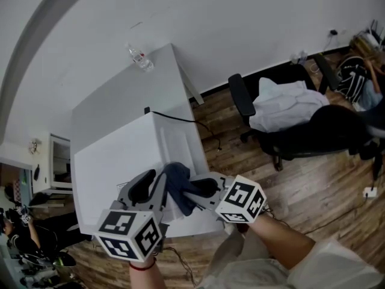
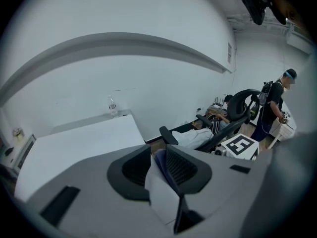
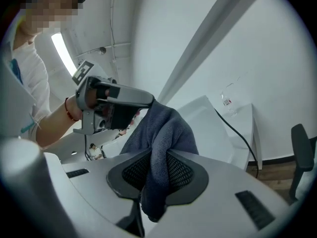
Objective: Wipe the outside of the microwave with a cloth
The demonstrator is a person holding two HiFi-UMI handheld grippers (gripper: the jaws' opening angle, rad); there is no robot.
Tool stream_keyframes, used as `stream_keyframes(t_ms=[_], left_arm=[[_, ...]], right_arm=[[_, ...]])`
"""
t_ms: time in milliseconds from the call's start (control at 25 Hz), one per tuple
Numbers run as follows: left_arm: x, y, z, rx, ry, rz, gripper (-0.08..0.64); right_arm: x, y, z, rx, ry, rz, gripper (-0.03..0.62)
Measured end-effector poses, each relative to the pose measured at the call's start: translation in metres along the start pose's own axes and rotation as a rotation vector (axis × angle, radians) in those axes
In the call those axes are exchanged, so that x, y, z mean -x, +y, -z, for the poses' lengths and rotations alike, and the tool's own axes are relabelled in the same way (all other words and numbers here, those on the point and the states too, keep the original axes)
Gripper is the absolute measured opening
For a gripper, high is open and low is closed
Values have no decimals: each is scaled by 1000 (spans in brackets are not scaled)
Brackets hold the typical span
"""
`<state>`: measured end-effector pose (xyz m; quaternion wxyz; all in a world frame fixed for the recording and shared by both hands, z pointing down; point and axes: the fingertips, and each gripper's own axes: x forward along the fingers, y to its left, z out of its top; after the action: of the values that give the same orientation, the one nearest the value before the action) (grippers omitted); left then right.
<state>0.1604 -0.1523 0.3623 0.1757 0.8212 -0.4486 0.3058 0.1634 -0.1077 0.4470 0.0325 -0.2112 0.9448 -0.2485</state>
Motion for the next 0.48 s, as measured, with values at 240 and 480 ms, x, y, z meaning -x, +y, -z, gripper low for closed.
stream_keyframes(t_ms=[240, 480], left_arm=[[4, 1, 1, -1, -4, -10, 95], [11, -1, 2, 10, -23, -11, 95]], right_arm=[[-1, -4, 4, 17, 10, 11, 86], [-13, -55, -2, -10, 47, 56, 86]])
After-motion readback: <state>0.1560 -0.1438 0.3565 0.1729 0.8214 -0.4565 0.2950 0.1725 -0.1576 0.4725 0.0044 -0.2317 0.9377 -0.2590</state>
